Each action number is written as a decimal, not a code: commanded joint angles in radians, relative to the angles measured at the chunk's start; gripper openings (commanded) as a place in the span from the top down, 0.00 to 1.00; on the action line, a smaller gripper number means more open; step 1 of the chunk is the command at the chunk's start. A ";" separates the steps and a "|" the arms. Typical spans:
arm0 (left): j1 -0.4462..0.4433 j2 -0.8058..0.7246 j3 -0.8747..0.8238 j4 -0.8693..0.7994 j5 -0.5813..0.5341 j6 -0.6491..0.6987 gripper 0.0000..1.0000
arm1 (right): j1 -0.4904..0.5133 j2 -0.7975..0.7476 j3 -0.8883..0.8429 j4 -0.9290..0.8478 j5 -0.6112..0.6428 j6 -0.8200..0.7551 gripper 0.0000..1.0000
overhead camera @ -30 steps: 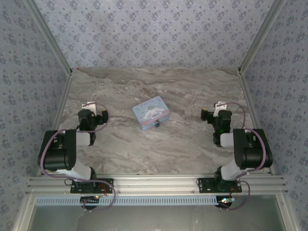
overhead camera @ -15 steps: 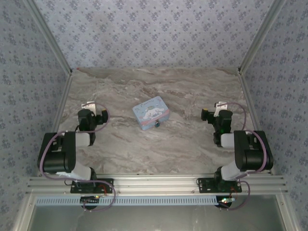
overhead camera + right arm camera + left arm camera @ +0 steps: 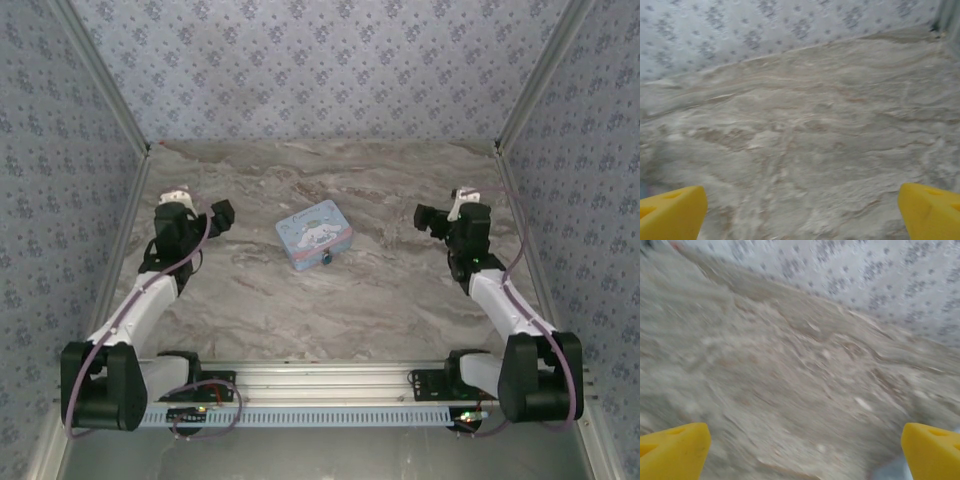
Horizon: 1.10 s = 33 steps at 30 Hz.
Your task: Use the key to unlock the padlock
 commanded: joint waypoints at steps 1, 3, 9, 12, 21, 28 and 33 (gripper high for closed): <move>-0.078 -0.014 0.032 -0.160 0.091 -0.215 0.02 | 0.058 0.007 0.079 -0.296 -0.084 0.111 0.02; -0.144 -0.010 0.044 -0.178 0.091 -0.261 0.02 | 0.093 0.040 0.108 -0.351 -0.120 0.138 0.06; -0.306 0.024 0.077 -0.187 0.079 -0.320 0.02 | 0.160 0.198 0.180 -0.411 -0.158 0.188 0.17; -0.342 0.043 0.081 -0.183 0.069 -0.325 0.02 | 0.167 0.287 0.225 -0.427 -0.172 0.191 0.26; -0.366 0.068 0.089 -0.189 0.051 -0.325 0.02 | 0.162 0.450 0.296 -0.434 -0.198 0.184 0.47; -0.368 0.057 0.087 -0.206 0.027 -0.319 0.02 | 0.162 0.525 0.324 -0.427 -0.202 0.187 0.56; -0.370 0.051 0.087 -0.221 0.017 -0.310 0.02 | 0.165 0.564 0.351 -0.433 -0.199 0.187 0.60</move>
